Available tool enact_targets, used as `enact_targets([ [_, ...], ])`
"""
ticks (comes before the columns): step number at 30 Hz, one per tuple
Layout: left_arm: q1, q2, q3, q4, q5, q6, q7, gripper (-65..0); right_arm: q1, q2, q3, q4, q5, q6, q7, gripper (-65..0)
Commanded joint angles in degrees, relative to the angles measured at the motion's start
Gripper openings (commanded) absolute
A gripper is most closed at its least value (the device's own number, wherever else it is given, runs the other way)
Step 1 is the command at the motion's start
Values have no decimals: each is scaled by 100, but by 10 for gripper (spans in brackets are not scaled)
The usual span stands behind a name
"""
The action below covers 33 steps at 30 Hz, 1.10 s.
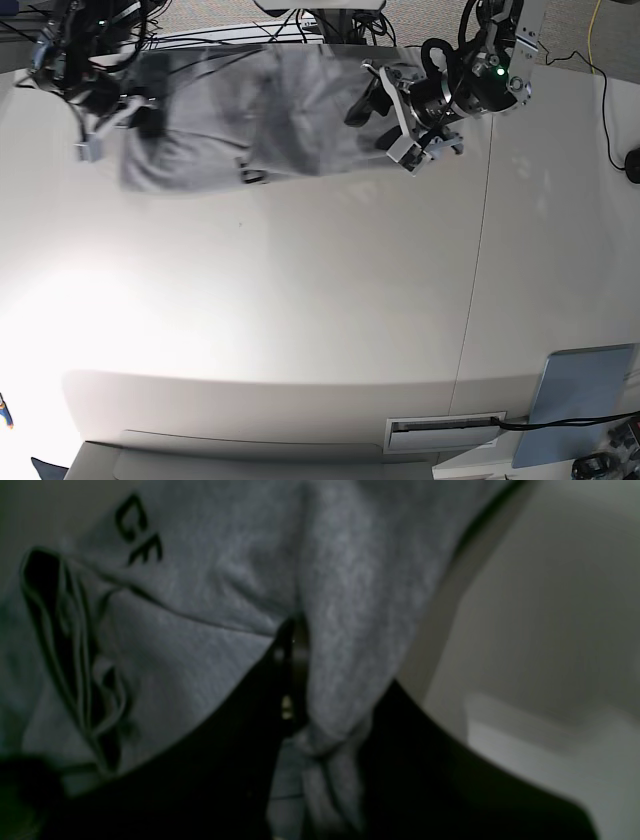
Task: Fold the T-shirt properly
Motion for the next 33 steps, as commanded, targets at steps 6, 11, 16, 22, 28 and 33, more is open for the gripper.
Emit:
enact_targets([
  [6, -7, -13, -22, 90, 136, 275, -129, -294, 339, 96, 1176, 111, -118, 424, -125, -650],
  [11, 57, -9, -17, -160, 503, 472, -426, -294, 299, 96, 1727, 820, -37, 481, -573, -650],
  [16, 87, 299, -4, -802, 269, 101, -627, -294, 2, 79, 1576, 2330, 763, 52, -1056, -650],
  [22, 85, 839, -4, -1182, 79, -332, -776, -294, -299, -247, 675, 4022, 389, -122, -861, -650],
  [28, 85, 1064, -4, -1355, 181, -372, -844, -294, -553, -828, -782, 4052, -413, -492, -490, -650],
  [33, 85, 1064, -4, -1403, 201, -367, -883, -294, -555, -1016, -2087, 4052, -1126, -671, -205, -650],
])
